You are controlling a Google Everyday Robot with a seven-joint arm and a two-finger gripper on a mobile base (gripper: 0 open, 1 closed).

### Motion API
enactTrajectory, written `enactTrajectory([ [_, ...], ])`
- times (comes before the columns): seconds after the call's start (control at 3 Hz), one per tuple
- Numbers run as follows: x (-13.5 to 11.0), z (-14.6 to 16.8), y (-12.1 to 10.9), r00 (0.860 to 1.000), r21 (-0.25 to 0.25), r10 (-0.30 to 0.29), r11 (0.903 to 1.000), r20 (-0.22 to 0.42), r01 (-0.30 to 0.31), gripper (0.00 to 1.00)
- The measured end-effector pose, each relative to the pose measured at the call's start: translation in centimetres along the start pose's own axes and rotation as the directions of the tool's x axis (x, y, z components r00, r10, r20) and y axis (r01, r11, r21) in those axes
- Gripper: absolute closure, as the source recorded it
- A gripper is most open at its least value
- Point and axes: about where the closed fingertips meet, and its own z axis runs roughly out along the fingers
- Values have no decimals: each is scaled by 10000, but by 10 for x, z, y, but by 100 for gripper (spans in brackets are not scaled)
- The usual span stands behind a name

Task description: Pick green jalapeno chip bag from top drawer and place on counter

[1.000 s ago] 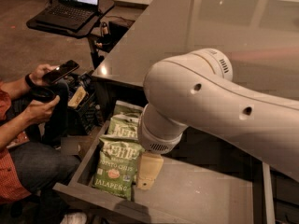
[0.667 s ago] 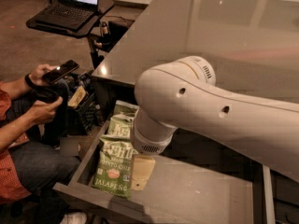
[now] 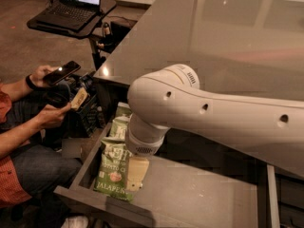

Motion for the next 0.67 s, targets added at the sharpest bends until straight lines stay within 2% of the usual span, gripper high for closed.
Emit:
enactTrajectory([
  [0.67, -1, 38, -12, 9994, -461, 47, 9989, -345, -63, 0],
])
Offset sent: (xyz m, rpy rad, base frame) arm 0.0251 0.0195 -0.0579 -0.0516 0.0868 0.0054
